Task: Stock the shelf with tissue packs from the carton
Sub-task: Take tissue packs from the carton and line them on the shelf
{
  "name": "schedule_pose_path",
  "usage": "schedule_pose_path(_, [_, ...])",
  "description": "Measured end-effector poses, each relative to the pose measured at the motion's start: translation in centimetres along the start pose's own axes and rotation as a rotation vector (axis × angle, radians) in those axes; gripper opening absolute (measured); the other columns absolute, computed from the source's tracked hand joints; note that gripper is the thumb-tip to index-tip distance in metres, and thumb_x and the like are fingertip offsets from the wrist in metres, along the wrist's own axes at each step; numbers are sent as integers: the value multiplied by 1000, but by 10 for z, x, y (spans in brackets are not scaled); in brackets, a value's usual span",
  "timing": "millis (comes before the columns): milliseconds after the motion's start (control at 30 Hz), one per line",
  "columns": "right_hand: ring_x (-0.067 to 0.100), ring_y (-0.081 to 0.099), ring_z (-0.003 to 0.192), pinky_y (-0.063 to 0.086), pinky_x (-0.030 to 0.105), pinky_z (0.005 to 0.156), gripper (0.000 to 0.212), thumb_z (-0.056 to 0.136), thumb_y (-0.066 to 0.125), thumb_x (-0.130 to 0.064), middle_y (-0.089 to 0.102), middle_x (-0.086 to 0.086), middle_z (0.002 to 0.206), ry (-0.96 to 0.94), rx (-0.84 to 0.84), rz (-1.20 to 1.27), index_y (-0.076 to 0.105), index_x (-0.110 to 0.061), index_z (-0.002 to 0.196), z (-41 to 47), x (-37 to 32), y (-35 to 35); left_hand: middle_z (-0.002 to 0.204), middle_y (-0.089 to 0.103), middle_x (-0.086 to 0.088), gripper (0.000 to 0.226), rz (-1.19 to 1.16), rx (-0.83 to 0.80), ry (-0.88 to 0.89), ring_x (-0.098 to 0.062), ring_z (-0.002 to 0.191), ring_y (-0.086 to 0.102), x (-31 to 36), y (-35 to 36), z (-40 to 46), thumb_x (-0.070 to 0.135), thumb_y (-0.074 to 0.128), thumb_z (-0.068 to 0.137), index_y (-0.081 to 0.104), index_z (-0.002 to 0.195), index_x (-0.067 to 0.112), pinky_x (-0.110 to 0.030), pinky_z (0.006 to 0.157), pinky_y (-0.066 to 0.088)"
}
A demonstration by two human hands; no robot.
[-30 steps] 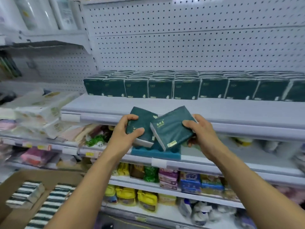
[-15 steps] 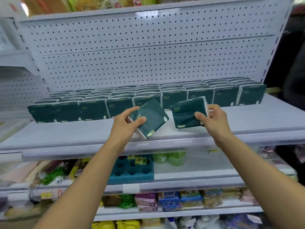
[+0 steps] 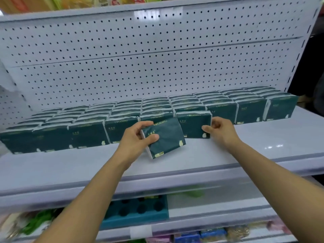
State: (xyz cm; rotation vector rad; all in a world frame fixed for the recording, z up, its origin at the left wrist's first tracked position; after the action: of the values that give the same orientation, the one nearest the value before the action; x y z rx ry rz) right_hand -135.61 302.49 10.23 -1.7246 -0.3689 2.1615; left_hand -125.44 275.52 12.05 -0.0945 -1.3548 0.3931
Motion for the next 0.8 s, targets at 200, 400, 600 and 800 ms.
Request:
schedule_pose_path(200, [19, 60, 81, 52, 34, 77, 30, 85, 75, -22, 63, 7, 93, 33, 56, -5, 57, -9, 106, 20, 14, 14, 107, 70, 8, 43, -125, -39, -46, -9, 93, 71, -13, -1, 13, 10, 79, 81, 61, 118, 22, -18, 68, 55])
schedule_pose_path(400, [13, 48, 77, 42, 28, 70, 37, 88, 70, -28, 48, 0, 91, -47, 230, -61, 44, -14, 110, 13, 9, 1, 105, 72, 2, 37, -166, -76, -38, -17, 95, 72, -14, 8, 17, 7, 79, 81, 62, 113, 18, -24, 69, 58])
schedule_pose_path(600, [10, 50, 105, 41, 23, 89, 45, 84, 67, -47, 53, -6, 115, -728, 130, -234, 58, -22, 122, -34, -44, 0, 107, 72, -2, 33, -84, -147, 55, -21, 95, 71, -3, 44, 23, 9, 80, 80, 66, 104, 26, -42, 86, 60])
schedule_pose_path(800, [16, 49, 109, 45, 38, 90, 50, 85, 72, -39, 57, -5, 119, -762, -167, -493, 57, -30, 131, -29, -27, -6, 103, 67, 7, 17, 82, -184, 266, -11, 91, 64, 19, 89, 26, 24, 78, 84, 69, 97, 30, -37, 85, 54])
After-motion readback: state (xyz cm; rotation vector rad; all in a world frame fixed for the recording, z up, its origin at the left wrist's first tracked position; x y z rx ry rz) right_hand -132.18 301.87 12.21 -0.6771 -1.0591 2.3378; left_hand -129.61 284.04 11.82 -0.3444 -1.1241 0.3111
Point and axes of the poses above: each hand's wrist, its own z-axis towards the middle knuckle, its own y-axis out of the palm, x = y × z, the point moved 5 cm from there along z, towards the middle knuckle
